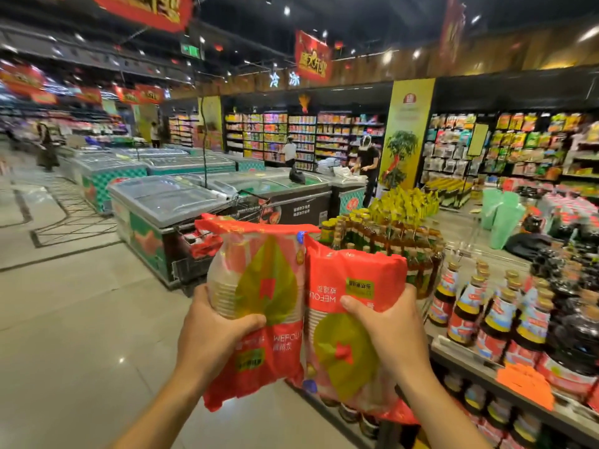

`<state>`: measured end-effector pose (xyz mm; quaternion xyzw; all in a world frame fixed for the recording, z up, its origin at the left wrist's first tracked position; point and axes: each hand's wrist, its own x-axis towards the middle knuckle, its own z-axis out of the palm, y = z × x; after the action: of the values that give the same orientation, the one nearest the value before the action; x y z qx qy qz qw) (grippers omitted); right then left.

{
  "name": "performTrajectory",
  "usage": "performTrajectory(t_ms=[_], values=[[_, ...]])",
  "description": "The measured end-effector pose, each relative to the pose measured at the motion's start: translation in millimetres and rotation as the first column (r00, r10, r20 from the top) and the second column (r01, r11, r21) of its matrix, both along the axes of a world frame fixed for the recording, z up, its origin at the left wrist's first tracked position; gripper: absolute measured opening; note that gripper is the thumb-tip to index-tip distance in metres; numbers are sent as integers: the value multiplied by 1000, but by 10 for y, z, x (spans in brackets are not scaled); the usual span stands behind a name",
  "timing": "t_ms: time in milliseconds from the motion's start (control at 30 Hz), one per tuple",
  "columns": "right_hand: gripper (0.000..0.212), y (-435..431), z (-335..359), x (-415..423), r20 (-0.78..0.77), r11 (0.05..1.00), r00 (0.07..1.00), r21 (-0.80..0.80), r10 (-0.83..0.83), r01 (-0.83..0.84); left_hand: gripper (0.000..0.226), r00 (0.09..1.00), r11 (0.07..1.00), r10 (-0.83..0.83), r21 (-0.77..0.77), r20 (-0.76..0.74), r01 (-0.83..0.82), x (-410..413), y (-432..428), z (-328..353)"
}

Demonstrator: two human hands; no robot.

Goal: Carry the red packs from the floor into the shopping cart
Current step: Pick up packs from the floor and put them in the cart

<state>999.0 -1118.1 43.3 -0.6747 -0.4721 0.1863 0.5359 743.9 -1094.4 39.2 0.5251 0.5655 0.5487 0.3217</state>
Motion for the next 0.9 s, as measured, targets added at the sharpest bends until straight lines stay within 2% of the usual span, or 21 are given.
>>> performTrajectory(t_ms=[200,367,500,633,800,900], values=[[79,717,-5,-386,17,998,998,-9,64,-64,77,997,997,74,-20,-3,-74,-369,531,-12],[87,1166,-19,-728,20,994,994,-27,109,-108,89,990,990,143,-20,-12,-143,-678,820,-31],[91,1509,-24,-957,34,986,986,-36,162,-161,83,982,981,189,-31,-11,-189,-898,1077,-86],[91,1865,-20,-1137,35,975,975,-59,219,-216,85,971,970,237,-50,-10,-238,-1047,1339,-139],[78,2432,-61,-1269,23,965,966,-63,258,-256,89,956,954,291,-62,-43,-293,-1174,1780,-139],[88,2877,-60,-1328,23,961,962,-67,272,-270,90,949,947,311,-60,-60,-314,-1196,2138,-91]])
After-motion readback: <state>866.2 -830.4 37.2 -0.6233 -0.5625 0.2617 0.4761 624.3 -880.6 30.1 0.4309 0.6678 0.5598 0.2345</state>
